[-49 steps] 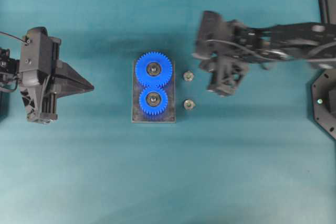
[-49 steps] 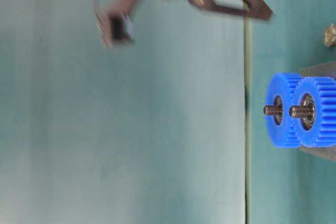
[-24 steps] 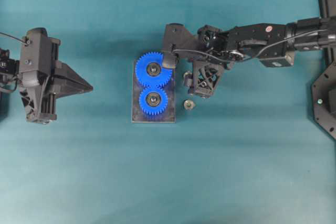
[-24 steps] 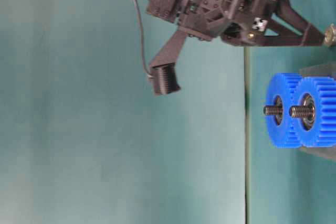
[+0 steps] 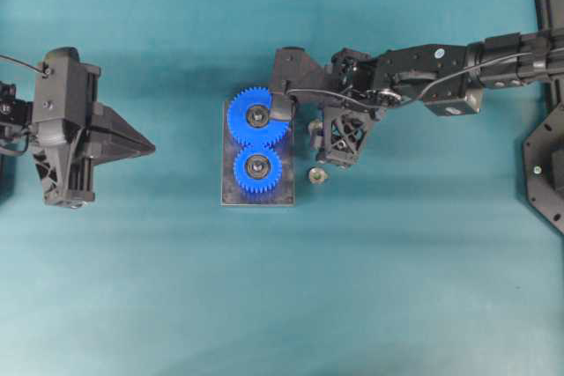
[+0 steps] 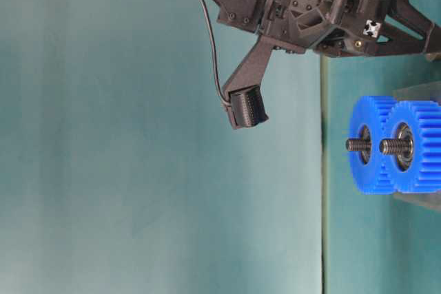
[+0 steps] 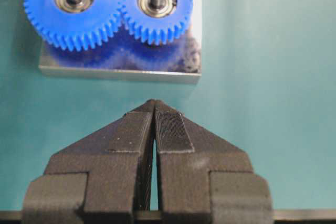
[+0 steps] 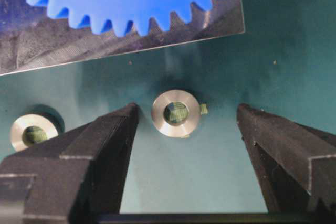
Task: Insert the washer onto the shaft.
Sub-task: 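Grasp the upper silver washer with the right gripper and lift it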
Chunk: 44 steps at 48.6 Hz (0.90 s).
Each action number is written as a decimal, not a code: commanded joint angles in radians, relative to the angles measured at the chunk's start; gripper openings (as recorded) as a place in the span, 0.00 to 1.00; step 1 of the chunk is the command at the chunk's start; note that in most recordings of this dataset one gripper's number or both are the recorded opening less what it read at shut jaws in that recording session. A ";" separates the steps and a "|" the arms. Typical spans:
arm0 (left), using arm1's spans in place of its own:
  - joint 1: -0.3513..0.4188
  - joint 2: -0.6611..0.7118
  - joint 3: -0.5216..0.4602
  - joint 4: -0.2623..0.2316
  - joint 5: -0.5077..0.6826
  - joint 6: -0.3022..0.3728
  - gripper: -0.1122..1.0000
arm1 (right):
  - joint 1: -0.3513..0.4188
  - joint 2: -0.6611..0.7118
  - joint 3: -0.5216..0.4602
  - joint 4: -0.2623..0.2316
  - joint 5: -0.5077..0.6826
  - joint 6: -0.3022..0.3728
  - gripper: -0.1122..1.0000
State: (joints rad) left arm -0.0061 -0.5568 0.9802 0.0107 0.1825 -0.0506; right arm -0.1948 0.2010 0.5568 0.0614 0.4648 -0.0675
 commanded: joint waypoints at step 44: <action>0.000 -0.003 -0.009 0.003 -0.014 -0.005 0.10 | 0.029 -0.031 -0.017 -0.009 0.034 0.005 0.38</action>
State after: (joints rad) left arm -0.0061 -0.5568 0.9817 0.0123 0.1779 -0.0537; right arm -0.1641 0.1994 0.5492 0.0583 0.4817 -0.0660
